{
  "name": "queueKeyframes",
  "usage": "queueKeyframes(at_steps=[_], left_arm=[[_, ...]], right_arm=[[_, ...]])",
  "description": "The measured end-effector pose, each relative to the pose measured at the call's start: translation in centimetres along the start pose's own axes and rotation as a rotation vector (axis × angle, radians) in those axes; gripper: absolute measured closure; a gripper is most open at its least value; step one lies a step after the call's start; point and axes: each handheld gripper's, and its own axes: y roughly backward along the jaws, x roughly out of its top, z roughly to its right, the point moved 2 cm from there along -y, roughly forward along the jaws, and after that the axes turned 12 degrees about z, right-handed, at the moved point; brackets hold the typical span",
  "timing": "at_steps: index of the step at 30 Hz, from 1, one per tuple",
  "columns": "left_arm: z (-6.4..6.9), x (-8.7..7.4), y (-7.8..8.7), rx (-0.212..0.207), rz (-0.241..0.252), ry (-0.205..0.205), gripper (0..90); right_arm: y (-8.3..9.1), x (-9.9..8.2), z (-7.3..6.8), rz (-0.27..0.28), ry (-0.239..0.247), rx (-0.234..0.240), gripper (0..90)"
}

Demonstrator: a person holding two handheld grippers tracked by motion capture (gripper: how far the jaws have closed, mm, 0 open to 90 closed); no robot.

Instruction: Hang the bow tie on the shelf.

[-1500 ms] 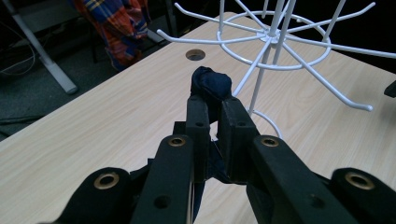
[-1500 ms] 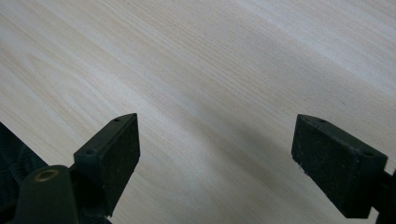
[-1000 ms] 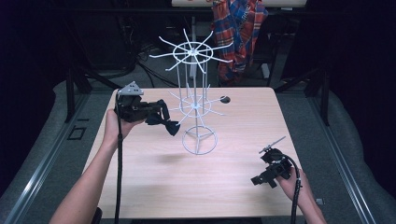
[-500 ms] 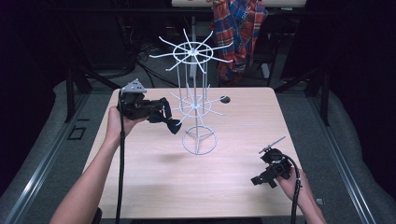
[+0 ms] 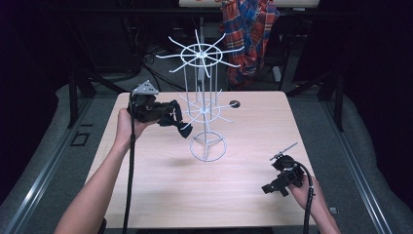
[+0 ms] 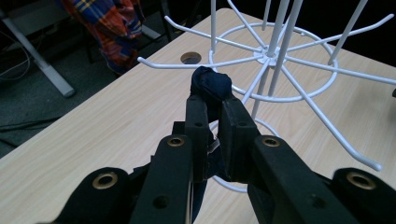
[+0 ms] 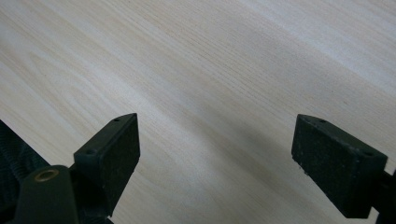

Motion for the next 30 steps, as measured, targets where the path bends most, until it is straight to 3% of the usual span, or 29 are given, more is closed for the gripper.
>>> queueKeyframes(at_steps=[3,4,6,8,16,17,18,19,20,22,30], left_arm=[[0.1,0.0,-0.3,-0.001,-0.001,-0.001,82.2],[0.1,0.1,-0.5,0.001,-0.004,-0.006,82.2],[0.2,0.2,-0.6,-0.001,-0.008,-0.009,82.2],[0.2,0.3,-0.9,-0.002,-0.010,-0.016,82.1],[0.7,0.5,-1.8,-0.012,-0.033,-0.032,81.1],[0.7,0.5,-1.9,-0.012,-0.039,-0.039,80.2],[0.8,0.5,-2.1,-0.017,-0.043,-0.032,78.9],[0.8,0.5,-2.1,-0.017,-0.043,-0.032,77.9],[0.8,0.4,-2.1,-0.015,-0.047,-0.033,75.6],[0.8,0.4,-2.2,-0.016,-0.050,-0.024,73.6],[0.7,0.5,-1.9,-0.013,-0.046,-0.029,66.4]], right_arm=[[0.0,0.0,0.0,-0.001,0.000,0.000,15.1],[-0.2,-0.1,-0.2,0.029,-0.025,-0.004,15.1],[-0.2,-0.1,-0.2,0.029,-0.025,-0.004,15.0],[0.1,0.0,0.1,-0.013,0.007,0.002,15.1],[0.0,0.0,0.0,0.003,-0.006,0.007,15.0],[-0.2,-0.1,-0.1,0.027,-0.023,0.001,15.1],[0.0,0.0,0.0,-0.011,0.006,0.003,15.1],[0.0,0.0,0.1,-0.012,0.008,0.003,15.0],[-0.1,-0.1,-0.1,0.017,-0.015,0.002,15.0],[0.0,0.0,0.0,-0.002,0.001,0.003,15.1],[-0.1,0.0,-0.1,0.007,-0.011,0.008,15.0]])
